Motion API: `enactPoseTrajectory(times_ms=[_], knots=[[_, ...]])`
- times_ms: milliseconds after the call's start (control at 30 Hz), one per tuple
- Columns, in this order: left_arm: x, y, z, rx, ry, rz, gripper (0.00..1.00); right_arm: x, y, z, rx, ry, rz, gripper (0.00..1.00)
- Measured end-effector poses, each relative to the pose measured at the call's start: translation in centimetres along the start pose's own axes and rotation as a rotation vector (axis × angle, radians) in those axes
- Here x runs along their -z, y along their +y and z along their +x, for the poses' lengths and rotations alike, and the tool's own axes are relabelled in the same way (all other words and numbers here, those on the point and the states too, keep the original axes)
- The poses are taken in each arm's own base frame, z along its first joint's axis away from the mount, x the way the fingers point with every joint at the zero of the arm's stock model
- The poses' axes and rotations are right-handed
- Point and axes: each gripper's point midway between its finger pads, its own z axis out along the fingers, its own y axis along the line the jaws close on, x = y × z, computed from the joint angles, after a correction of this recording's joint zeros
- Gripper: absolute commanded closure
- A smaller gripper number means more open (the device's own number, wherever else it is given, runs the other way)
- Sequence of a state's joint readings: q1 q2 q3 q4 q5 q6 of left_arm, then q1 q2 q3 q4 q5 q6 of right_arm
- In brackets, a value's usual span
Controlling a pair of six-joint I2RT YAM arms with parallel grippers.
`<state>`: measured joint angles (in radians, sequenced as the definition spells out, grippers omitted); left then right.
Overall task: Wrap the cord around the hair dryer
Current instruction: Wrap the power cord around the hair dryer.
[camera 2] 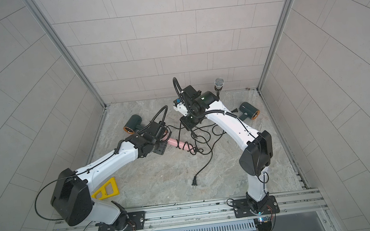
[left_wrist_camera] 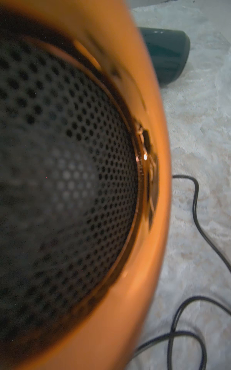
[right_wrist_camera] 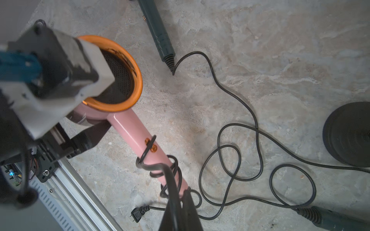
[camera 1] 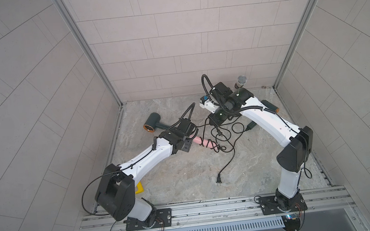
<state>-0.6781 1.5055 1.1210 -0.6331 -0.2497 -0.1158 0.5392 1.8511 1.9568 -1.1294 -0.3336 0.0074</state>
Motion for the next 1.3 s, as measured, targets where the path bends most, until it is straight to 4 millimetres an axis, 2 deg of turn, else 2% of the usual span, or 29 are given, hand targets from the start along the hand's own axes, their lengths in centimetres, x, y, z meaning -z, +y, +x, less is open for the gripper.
enactPoseTrajectory(times_ms=[167,300,467,600,800,1033,1300], knots=[[0.6,-2.1,-0.2,-0.061,-0.003,0.086,1.0,0.0,-0.7,-0.6,-0.015,-0.002,-0.026,1.0],[1.8,-3.0,-0.5,-0.067,-0.027,0.164,1.0,-0.6,-2.5,0.1,-0.053,0.023,-0.03,1.0],[5.2,-4.3,-1.3,-0.053,-0.135,0.303,1.0,-2.6,-5.0,3.0,-0.136,0.096,-0.067,1.0],[7.2,-4.3,-1.6,-0.022,-0.234,0.358,1.0,-4.5,-4.0,5.4,-0.16,0.159,-0.149,1.0],[7.2,-3.1,-0.5,0.063,-0.233,0.405,1.0,-5.5,-2.5,7.2,-0.172,0.139,-0.231,1.0],[7.2,-1.8,-0.5,0.21,-0.241,0.501,1.0,-4.6,-1.5,7.9,-0.156,0.042,-0.252,1.0],[6.7,-1.3,-0.5,0.249,-0.225,0.509,1.0,-2.4,-1.8,8.6,-0.173,-0.053,-0.232,1.0]])
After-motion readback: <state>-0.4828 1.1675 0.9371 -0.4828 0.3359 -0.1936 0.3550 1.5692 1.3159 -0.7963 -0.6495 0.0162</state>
